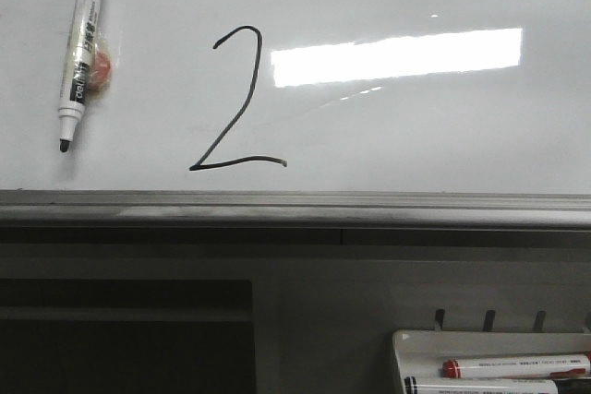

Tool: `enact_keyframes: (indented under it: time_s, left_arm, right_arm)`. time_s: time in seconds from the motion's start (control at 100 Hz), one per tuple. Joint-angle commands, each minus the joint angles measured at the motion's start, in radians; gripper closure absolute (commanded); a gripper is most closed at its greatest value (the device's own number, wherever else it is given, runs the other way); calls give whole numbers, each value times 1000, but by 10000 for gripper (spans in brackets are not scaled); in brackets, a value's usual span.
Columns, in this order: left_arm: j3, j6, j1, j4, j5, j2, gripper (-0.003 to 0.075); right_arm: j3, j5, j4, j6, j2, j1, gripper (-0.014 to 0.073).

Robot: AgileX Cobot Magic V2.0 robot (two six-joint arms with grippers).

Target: Write number 2 on whiteboard

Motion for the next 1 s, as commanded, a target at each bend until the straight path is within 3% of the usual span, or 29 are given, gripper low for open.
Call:
enact_keyframes:
  time_s: [0.0,0.35,0.6,0.99]
  left_arm:
    - [-22,0,0,3,-66,3,741]
    - [-22,0,0,3,-73,5,741]
    - [-22,0,12,3,-73,-100,741]
    - [22,0,207,-1,-73,-285,741]
  right_arm:
    - [-23,-59,13,2,18,-7,664]
    - [-15,-40,13,2,65,-7,664]
    - [41,-112,-47,2,-201,-7,664]
    - [323,-127,-47,2,-635,-7,664]
